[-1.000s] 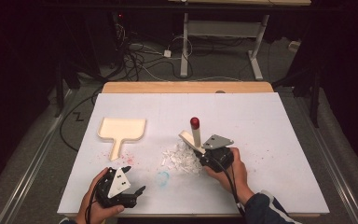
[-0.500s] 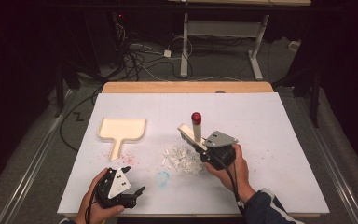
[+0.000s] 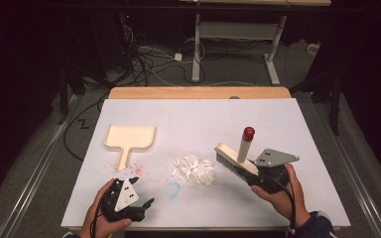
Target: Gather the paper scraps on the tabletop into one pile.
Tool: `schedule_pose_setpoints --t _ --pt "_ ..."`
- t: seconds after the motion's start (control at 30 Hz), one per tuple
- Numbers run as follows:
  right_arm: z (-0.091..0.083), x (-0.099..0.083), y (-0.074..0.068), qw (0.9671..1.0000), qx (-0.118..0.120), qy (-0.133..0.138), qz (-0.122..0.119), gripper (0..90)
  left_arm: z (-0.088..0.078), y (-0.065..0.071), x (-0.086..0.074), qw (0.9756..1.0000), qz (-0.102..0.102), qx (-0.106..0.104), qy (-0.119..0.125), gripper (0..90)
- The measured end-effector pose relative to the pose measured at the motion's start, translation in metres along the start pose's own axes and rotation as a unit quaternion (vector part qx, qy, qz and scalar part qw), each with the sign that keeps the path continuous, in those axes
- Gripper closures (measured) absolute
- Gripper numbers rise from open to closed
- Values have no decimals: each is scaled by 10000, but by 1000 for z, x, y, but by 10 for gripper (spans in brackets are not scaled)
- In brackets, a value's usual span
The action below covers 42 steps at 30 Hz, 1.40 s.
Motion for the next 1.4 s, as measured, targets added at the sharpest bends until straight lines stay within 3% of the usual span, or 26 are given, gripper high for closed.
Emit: schedule_pose_setpoints --t 0.1,0.23,0.37,0.6,0.83,1.0,1.13,1.3,1.4 --pt "-5 -15 -5 9994 150 -293 -97 682 -1 0 0 10000 -10 3 20 187" --pt "-11 -31 -15 9974 460 -490 -257 682 -1 0 0 10000 -22 11 8 187" --pt "-2 -35 -28 9952 730 -578 -305 683 -1 1 1 10000 3 11 9 187" --pt "23 -18 -42 9959 687 -406 -417 683 1 1 1 10000 2 -12 -9 187" --pt "41 7 -44 9969 639 -120 -445 683 -1 1 1 10000 -70 -12 24 194" --pt "26 13 -44 9961 740 60 -487 682 -1 1 -1 10000 -64 -13 -6 194" --pt "7 12 -35 9960 803 193 -350 681 -2 1 -1 10000 -61 6 -4 195" --pt "-3 8 -16 9981 457 373 -169 682 0 0 0 9999 -84 60 -43 194" --pt "5 3 0 9995 -66 295 31 682 0 0 1 9999 -75 53 -51 194"
Point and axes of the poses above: each handheld gripper's, and its own axes: z roughly forward along the jaws, x roughly out of its top, y roughly to its right, the point moved 4 cm from there along z, roughly forward along the jaws, and after that the axes turned 6 degrees about -y, right-handed, at the moved point
